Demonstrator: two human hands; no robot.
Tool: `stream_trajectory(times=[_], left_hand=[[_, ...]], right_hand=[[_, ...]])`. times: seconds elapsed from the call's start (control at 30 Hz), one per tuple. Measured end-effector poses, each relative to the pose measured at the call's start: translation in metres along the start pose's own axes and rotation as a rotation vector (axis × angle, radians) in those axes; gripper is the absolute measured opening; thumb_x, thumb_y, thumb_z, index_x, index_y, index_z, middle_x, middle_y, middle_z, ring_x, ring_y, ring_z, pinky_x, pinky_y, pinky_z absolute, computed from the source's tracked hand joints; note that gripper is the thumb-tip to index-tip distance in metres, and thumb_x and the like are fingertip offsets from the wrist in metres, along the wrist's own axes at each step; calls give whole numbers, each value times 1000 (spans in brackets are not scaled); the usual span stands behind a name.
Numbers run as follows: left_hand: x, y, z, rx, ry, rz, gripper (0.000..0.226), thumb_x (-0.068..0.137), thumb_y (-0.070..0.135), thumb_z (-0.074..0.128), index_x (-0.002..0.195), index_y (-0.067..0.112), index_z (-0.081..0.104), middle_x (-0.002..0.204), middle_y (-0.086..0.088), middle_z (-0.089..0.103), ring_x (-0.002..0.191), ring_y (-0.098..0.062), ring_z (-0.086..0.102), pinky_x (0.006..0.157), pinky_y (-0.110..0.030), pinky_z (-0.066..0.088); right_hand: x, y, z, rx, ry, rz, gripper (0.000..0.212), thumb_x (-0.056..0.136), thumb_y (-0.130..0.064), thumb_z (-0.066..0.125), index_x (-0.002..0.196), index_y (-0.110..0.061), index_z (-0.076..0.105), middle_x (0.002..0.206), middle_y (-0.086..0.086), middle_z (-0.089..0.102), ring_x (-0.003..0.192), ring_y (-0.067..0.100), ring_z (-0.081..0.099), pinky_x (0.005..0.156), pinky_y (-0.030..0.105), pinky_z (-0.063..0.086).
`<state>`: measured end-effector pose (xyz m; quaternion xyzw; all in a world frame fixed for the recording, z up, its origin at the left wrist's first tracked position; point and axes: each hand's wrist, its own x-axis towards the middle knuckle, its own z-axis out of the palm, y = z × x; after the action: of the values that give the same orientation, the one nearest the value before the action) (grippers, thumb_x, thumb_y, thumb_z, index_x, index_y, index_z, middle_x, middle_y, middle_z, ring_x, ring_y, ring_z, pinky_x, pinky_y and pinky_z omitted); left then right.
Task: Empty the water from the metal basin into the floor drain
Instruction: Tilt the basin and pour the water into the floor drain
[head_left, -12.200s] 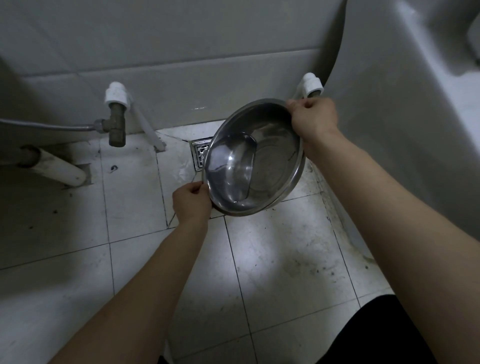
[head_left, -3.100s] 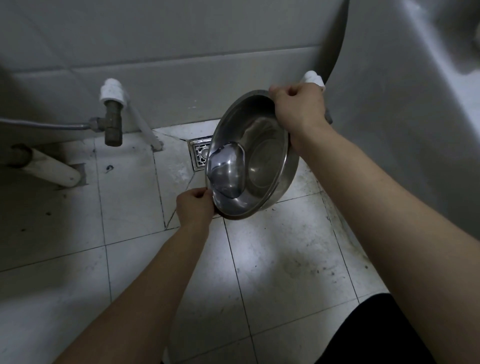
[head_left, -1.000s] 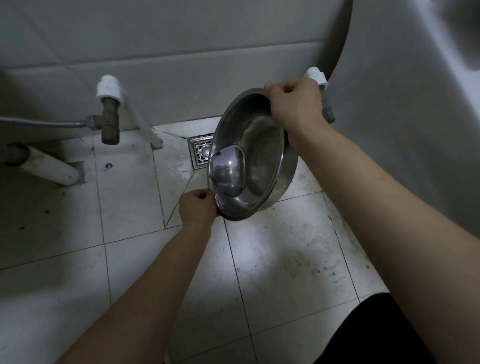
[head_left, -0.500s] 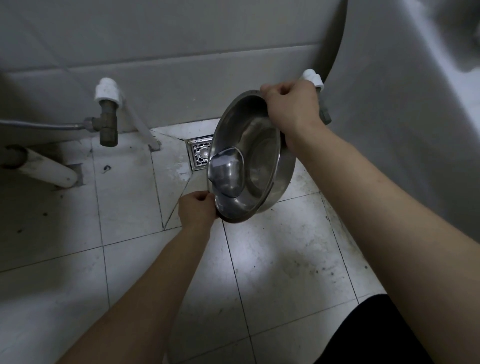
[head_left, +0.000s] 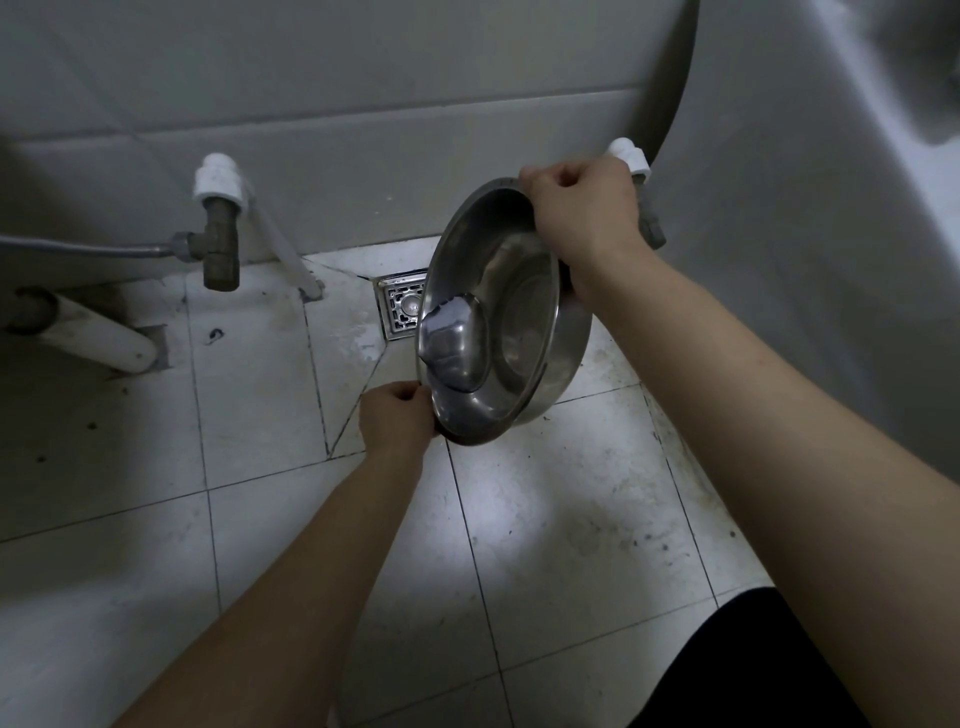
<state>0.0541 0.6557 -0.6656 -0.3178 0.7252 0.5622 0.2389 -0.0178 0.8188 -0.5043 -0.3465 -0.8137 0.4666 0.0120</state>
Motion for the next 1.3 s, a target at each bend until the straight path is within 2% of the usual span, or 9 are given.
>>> stream_trajectory(times=[0.17,0.3,0.43,0.57,0.8,0.87,1.03,1.2,1.3], left_hand=[[-1,1,0,-7,-2,-6,33,96,-1,61,72,21,65,76,-2,67,69,-19,66,60,-28,55],[-2,0,0,6,-10,-14,17,97,1,62,91,14,71,80,-2,68,71,-17,67,62,-27,55],[-3,0,-1,9,-13,-9,29,96,0,62,77,21,66,80,-2,67,71,-17,67,62,-26,55],[-3,1,-1,16,-3,-10,30,96,-1,61,76,21,66,79,-1,67,70,-16,67,61,-26,55],[-2,-1,1,31,2,-17,16,96,1,62,92,12,73,80,-5,71,71,-19,70,67,-31,59],[-2,-1,1,33,3,-17,16,96,2,62,94,13,72,81,-4,70,72,-19,70,67,-30,59],[-3,-2,1,46,5,-14,27,95,1,62,75,17,68,78,-4,70,71,-20,70,64,-29,58],[-4,-2,2,51,2,-6,34,95,0,62,69,21,67,76,-6,71,73,-23,71,70,-34,60],[-3,-2,1,57,4,-7,28,95,0,61,75,18,69,81,-8,72,74,-22,71,68,-31,59]], right_hand=[[0,-2,0,-5,0,5,29,98,-35,63,90,-9,73,90,13,74,87,29,72,88,50,62],[0,-2,2,-16,-15,2,28,98,-36,63,85,-14,74,89,10,75,87,27,72,90,50,61],[0,-3,1,-22,-25,-1,28,99,-37,62,82,-17,72,91,10,75,90,28,72,92,51,60],[-2,-4,2,-23,-37,-8,26,100,-37,62,77,-24,68,92,7,74,90,25,71,93,49,60],[-5,-7,0,-30,-37,-11,32,100,-35,61,99,-6,76,100,17,76,95,33,72,94,52,59],[-5,-6,0,-28,-33,-18,32,99,-34,62,98,-6,76,101,18,76,95,33,72,94,52,59],[-3,-5,1,-21,-36,-17,33,99,-35,62,69,-20,64,78,6,68,91,31,73,91,49,60],[-3,-5,0,-26,-44,-23,31,100,-34,62,87,-9,75,80,7,67,91,32,73,90,50,61],[-3,-4,1,-36,-40,-20,32,99,-35,62,82,-11,74,79,10,68,91,33,73,90,50,61]])
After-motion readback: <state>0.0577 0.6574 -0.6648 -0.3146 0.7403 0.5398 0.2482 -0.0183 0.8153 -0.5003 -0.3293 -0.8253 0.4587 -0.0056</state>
